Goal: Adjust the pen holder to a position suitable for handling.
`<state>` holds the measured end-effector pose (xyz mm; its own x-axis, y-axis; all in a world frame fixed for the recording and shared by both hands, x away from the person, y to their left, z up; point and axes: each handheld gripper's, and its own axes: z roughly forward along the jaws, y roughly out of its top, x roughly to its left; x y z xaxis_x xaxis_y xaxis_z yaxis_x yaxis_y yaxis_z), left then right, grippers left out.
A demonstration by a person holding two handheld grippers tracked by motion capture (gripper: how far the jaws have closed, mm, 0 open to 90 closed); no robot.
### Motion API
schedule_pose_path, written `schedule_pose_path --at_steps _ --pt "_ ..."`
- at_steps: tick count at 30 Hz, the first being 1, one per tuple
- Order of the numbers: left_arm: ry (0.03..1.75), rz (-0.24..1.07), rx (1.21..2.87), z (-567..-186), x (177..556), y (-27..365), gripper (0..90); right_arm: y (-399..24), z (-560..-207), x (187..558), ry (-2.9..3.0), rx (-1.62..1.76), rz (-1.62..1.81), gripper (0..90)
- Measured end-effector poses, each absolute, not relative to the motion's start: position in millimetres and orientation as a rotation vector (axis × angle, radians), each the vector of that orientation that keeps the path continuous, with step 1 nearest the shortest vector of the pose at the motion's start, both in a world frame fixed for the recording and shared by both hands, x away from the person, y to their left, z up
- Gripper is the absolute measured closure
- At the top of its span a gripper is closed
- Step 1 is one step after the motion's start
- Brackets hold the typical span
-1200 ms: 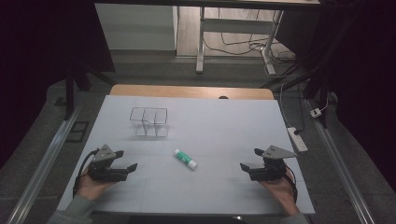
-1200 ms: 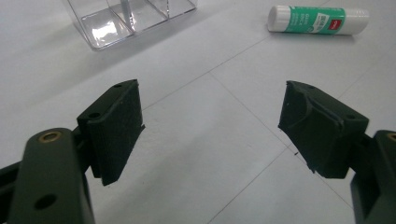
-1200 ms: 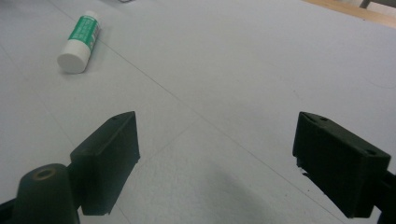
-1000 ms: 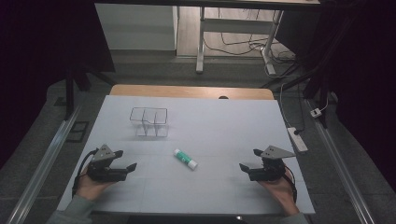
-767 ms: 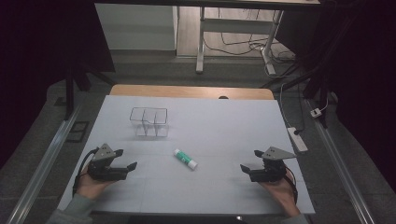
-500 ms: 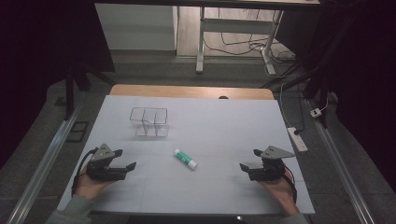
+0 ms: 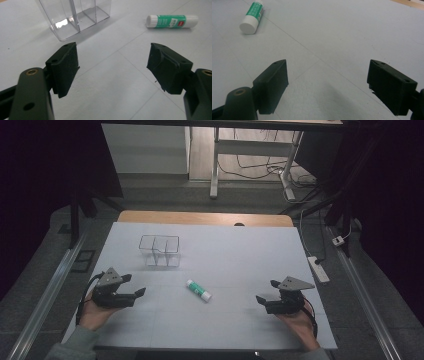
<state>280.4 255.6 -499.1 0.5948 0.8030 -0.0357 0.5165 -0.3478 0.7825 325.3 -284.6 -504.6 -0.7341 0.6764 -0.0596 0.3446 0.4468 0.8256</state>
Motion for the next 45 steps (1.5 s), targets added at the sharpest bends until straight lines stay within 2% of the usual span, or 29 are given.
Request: schedule_pose_path --at_steps 15,25,38,45 --pt "1.074 0.477 2.020 -488.3 307.1 263.9 28.2 -283.1 -506.0 325.9 2.323 0.855 1.203 17.5" --pt "1.146 0.491 2.015 -494.5 333.0 276.6 30.2 -282.5 -507.3 326.3 2.336 0.857 1.205 17.4" --pt "1.251 0.533 2.003 -494.7 364.5 293.3 37.2 -280.9 -508.8 327.0 2.353 0.859 1.151 17.7" --pt "1.278 0.555 2.002 -498.4 376.0 297.7 54.4 -281.0 -508.8 327.2 2.357 0.855 1.152 17.7"
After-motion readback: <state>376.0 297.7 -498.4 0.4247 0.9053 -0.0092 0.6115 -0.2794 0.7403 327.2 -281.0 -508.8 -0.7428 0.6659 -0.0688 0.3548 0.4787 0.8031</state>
